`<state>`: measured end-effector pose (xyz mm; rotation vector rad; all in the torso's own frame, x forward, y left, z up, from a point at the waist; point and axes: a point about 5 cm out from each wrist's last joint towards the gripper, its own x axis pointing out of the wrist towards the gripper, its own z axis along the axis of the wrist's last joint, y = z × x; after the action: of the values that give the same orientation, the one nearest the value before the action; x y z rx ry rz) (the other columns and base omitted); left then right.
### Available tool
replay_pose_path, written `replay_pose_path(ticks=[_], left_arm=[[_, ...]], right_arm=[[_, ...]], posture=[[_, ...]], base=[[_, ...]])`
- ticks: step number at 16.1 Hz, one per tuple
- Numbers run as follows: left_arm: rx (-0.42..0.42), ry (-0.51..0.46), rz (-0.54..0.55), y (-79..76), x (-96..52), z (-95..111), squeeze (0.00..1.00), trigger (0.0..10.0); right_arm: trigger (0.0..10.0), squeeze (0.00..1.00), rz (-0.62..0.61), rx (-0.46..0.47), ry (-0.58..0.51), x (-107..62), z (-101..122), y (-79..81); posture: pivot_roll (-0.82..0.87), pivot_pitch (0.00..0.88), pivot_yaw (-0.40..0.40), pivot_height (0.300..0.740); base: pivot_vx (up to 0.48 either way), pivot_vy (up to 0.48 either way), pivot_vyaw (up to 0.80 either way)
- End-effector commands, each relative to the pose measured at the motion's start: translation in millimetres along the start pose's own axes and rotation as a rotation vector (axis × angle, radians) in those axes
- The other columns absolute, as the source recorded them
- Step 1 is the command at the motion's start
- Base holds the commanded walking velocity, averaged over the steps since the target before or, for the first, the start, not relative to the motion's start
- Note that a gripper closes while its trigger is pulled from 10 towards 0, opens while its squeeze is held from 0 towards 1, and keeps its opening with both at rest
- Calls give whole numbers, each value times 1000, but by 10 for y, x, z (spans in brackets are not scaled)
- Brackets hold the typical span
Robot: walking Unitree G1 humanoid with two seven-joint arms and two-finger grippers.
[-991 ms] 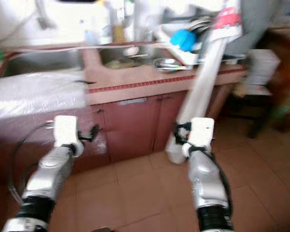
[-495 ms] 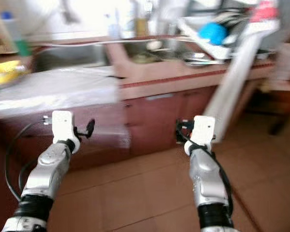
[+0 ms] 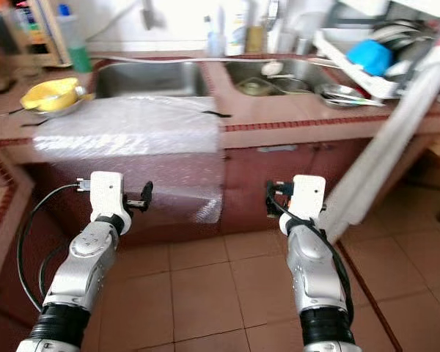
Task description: Kitchen organization
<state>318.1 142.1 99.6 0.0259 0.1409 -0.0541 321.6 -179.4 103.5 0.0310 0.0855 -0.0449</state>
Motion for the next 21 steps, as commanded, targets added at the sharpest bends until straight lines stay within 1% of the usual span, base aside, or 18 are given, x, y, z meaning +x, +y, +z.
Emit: replay_pose_path(ticks=[1,4,5,7,9,12,13,14,16,18,21], left_arm=[[-4,-18,9,3,1,64,0,10000],[16,-13,36,55,-4,56,0,10000],[38,-16,73,112,1,53,0,10000],[43,-16,82,138,3,57,0,10000],[69,-16,146,234,-24,44,0,10000],[71,-12,161,267,-37,24,0,10000],[74,-6,159,277,-35,7,0,10000],[69,-6,133,259,-23,14,0,10000],[64,-14,48,192,10,49,0,10000],[67,-11,43,188,36,68,0,10000],[31,-34,31,223,57,139,0,10000]], right_arm=[[10000,0,2,-1,-11,27,36,-12],[10000,0,0,-1,-14,40,46,-8],[10000,0,3,3,-13,42,40,7],[10000,0,11,-1,-13,50,44,30],[10000,0,26,0,-15,75,54,74],[10000,0,44,-2,-19,98,68,113],[10000,0,48,0,-23,108,77,132],[10000,0,53,9,-31,107,84,143],[10000,0,49,-2,-40,93,95,146],[10000,0,41,17,-43,93,98,145],[10000,0,40,11,-49,92,109,153]], posture=[[51,0,-17,740],[54,0,-16,740],[60,0,-19,740],[66,0,-23,740],[79,0,-32,740],[86,0,-38,740],[90,0,-41,740],[92,0,-41,740],[91,0,-39,740],[89,0,-40,740],[80,0,-35,740]], base=[[0,0,788],[0,0,783],[0,0,775],[0,0,772],[0,0,769],[0,0,729],[0,0,0],[0,0,0],[0,0,0],[0,0,0],[0,0,0]])
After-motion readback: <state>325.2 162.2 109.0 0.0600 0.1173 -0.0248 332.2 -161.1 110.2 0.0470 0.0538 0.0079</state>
